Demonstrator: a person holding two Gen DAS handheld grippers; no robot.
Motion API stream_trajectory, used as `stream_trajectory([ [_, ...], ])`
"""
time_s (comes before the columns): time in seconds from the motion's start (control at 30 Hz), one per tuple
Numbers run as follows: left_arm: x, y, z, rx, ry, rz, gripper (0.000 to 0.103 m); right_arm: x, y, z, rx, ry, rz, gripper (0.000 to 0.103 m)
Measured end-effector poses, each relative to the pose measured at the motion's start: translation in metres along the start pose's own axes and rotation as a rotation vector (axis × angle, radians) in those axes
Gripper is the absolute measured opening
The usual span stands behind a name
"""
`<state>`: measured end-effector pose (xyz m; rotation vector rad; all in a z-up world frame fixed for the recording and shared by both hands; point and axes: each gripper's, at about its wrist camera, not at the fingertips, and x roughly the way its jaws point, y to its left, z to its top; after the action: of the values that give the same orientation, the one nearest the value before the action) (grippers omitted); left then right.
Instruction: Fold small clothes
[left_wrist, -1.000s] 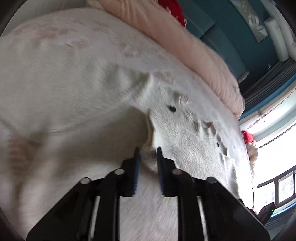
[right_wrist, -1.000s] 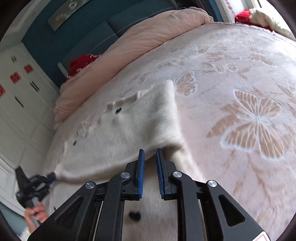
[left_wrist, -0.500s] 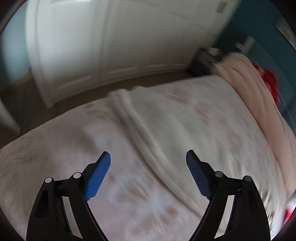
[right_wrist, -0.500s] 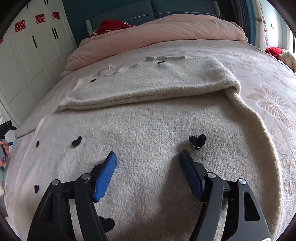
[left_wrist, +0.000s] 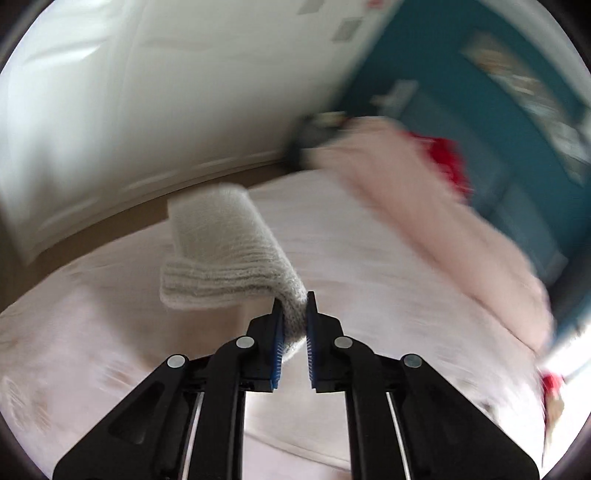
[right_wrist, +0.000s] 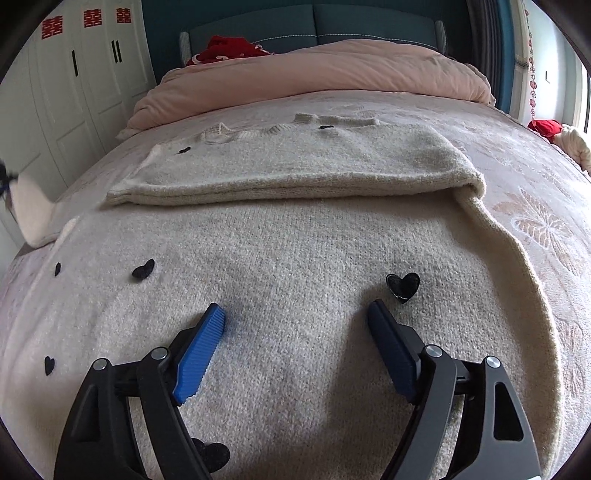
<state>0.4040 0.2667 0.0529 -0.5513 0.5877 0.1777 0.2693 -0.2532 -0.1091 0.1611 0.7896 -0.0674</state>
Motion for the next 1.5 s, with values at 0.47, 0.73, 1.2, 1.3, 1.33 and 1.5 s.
stream_trajectory([
  [0.47, 0.002, -0.190, -0.263, 0.050, 0.438, -0.262, 0.054, -0.004, -0.011, 0.005, 0.035, 0.006, 0.068, 0.083],
  [0.73, 0.005, -0.096, -0.208, -0.102, 0.375, -0.150, 0.069, -0.027, -0.011, 0.050, 0.120, -0.051, 0.176, 0.083],
  [1.2, 0.053, -0.035, -0.187, -0.346, 0.423, -0.206, 0.069, 0.043, 0.060, 0.101, 0.170, 0.129, 0.236, 0.007],
  [1.3, 0.057, -0.038, -0.180, -0.368, 0.416, -0.214, 0.069, 0.022, 0.064, 0.138, 0.141, 0.057, 0.279, 0.006],
  [1.33, 0.058, -0.040, -0.176, -0.375, 0.411, -0.218, 0.069, 0.009, 0.064, 0.158, 0.123, 0.014, 0.289, 0.006],
  [1.5, 0.066, -0.067, -0.153, -0.336, 0.371, -0.227, 0.068, -0.048, 0.048, 0.232, 0.023, -0.203, 0.237, 0.006],
])
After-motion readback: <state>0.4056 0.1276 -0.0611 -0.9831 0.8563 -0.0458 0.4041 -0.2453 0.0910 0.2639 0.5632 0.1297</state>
